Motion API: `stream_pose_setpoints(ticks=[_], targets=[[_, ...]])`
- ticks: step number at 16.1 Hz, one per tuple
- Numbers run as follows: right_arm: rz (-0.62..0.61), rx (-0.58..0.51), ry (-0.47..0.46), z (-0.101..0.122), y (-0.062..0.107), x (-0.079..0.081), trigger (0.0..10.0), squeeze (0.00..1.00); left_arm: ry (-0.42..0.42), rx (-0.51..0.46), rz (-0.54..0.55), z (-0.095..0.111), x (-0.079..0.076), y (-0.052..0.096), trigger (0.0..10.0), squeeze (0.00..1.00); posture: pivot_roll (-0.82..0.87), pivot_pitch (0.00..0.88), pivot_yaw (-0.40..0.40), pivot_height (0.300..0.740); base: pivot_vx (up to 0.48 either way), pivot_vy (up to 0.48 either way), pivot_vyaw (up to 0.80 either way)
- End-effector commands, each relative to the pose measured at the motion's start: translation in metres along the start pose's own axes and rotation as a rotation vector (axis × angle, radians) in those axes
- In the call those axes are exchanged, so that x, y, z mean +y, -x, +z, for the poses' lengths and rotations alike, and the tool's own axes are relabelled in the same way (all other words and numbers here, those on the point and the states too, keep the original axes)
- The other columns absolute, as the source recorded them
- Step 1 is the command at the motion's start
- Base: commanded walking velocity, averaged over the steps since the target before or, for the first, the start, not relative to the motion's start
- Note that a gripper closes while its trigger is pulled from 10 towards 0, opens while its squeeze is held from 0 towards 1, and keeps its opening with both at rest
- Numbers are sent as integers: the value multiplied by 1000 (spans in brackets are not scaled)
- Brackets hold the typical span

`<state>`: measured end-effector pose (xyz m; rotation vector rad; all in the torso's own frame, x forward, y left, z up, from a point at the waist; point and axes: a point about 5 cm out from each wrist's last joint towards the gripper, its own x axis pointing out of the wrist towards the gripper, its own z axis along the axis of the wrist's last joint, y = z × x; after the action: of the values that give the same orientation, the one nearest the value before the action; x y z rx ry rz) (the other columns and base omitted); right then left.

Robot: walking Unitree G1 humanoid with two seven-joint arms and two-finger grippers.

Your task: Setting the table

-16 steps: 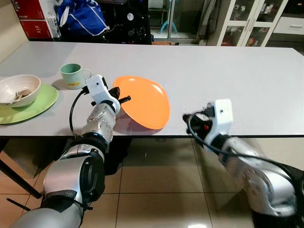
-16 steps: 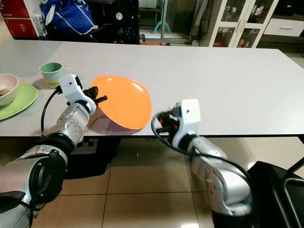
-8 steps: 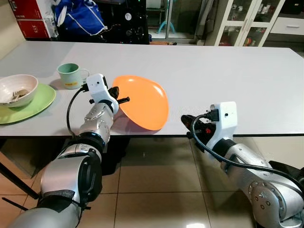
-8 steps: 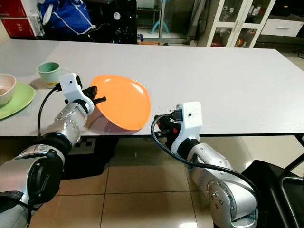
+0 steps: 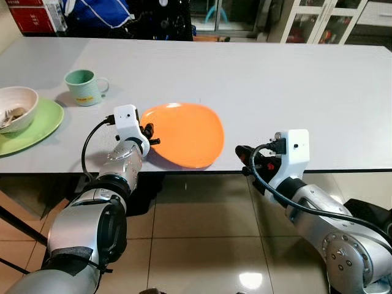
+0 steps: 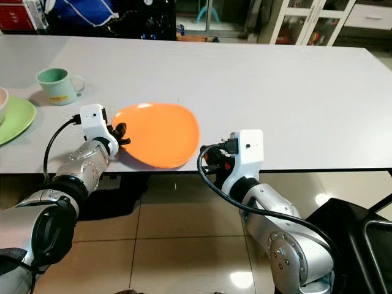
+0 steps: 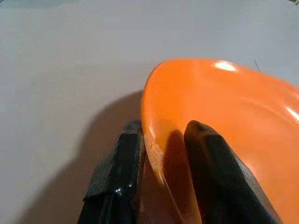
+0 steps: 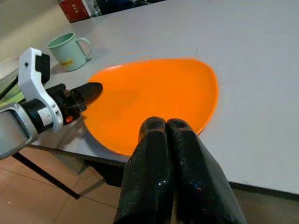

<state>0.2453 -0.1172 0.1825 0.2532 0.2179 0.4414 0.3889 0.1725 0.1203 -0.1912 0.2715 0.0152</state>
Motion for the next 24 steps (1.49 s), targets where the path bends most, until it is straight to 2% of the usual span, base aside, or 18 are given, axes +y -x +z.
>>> stream_pose_setpoints(ticks=[1, 4, 8, 10, 11, 12, 13, 15, 17, 19, 20, 21, 23, 24], targets=[[-10, -21, 0, 5, 2, -1, 10000, 0, -29, -9, 8, 6, 1, -1, 10000, 1000, -193, 77, -10, 740, 0, 0, 0], [-13, -33, -13, 6, 1, -1, 10000, 0, -59, -30, 33, 14, 7, -1, 10000, 1000, -191, 70, -1, 740, 0, 0, 0], [-4, -23, -20, 1, -1, 1, 10000, 0, -130, -1, 65, 13, 13, 0, 10000, 1000, -187, 54, 9, 740, 0, 0, 0], [-11, -53, -25, 6, -2, -2, 10000, 0, -144, -45, 66, 23, 10, -2, 10000, 1000, -166, 36, 6, 740, 0, 0, 0], [-30, -82, -29, 8, -4, -5, 10000, 0, -168, -102, 41, 36, 1, -3, 10000, 1000, -144, 16, 5, 740, 0, 0, 0], [-111, -130, -21, 13, -6, -14, 10000, 0, -228, -155, -10, 49, -14, -5, 10000, 0, -112, 0, -5, 740, 0, 0, 0], [-177, -156, -10, 15, -9, -22, 10000, 0, -257, -200, -32, 58, -23, -5, 10000, 0, -84, 0, -14, 740, 0, 0, 0], [-227, -174, 17, 15, -11, -29, 10000, 0, -391, -316, -72, 74, -41, -2, 10000, 0, -61, 0, -20, 740, 0, 0, 0], [-251, -192, 58, 15, -18, -32, 10000, 0, -472, -387, -79, 77, -47, 3, 10000, 0, -47, 0, -20, 740, 0, 0, 0], [-296, -245, 53, 22, -26, -34, 10000, 0, -476, -466, -93, 72, -44, 20, 10000, 0, -57, 0, 7, 740, 0, 0, 0], [-298, -250, 51, 23, -27, -34, 10000, 0, -474, -471, -91, 71, -42, 22, 10000, 0, -55, 0, 9, 740, 0, 0, 0], [-303, -262, 31, 22, -28, -34, 10000, 0, -481, -485, -76, 69, -36, 32, 10000, 0, -36, 0, 12, 740, 0, 0, 0], [-322, -257, -11, 15, -30, -37, 10000, 0, -514, -485, -81, 60, -35, 51, 10000, 0, 0, 0, 7, 740, 0, 0, 0], [-328, -260, -23, 14, -33, -38, 10000, 0, -514, -475, -76, 59, -34, 55, 10000, 0, 4, 0, 10, 740, 0, 0, 0]])
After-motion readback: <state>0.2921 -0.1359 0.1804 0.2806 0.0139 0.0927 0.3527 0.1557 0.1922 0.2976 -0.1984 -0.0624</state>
